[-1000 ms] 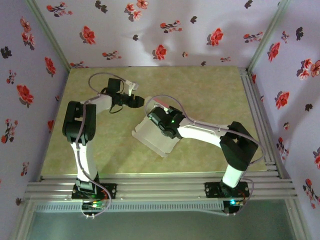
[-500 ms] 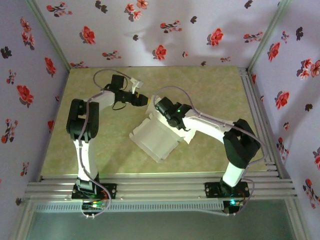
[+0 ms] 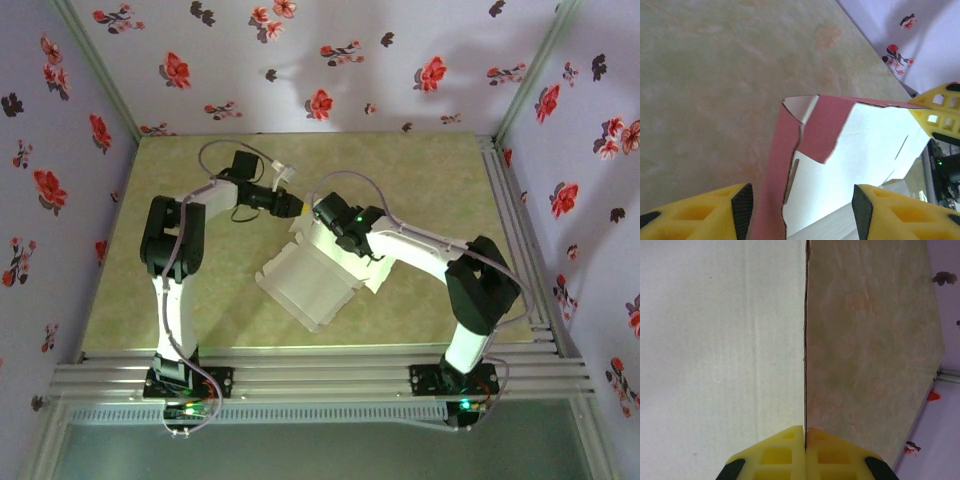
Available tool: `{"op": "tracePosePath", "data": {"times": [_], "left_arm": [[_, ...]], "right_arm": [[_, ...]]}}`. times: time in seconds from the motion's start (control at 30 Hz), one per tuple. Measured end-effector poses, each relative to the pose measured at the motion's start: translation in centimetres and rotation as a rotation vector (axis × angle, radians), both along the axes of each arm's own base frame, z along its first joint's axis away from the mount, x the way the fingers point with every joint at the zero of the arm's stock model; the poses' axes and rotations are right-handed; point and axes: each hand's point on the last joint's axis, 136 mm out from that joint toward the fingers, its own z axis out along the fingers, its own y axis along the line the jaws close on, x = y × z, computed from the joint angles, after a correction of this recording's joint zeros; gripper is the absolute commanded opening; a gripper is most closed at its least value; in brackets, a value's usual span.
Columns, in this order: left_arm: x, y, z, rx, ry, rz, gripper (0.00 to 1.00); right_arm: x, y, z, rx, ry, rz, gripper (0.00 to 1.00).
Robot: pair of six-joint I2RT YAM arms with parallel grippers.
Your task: Fold the paper box
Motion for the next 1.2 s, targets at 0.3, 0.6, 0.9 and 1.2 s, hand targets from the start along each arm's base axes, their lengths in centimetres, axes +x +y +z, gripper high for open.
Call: {"op": "tracePosePath", "data": {"times": [0.3,0.6,0.9,1.2], "left_arm": [[1.1,1.6,0.6,-0.038,0.014,0.050,0.60],[4.0,5.7,1.2,-0.046,0.023,0.218,0.60],[3.3,5.4,-0.7,0.019,0.062,0.217,0.59],[1.9,3.8,-2.7,0.091,0.099,0.172,0.60]], "right_arm": [[0.1,0.1,0.1,-0.018,-0.019,0.002,0.00],[-0.3,0.8,0.8,-0.068,-0.072,0.034,0.00],[-0.7,1.4,1.2,-0.080,-0.093,0.051,0.00],[-1.1,1.9,1.6,-0.082,-0.102,0.068,0.00]]}}
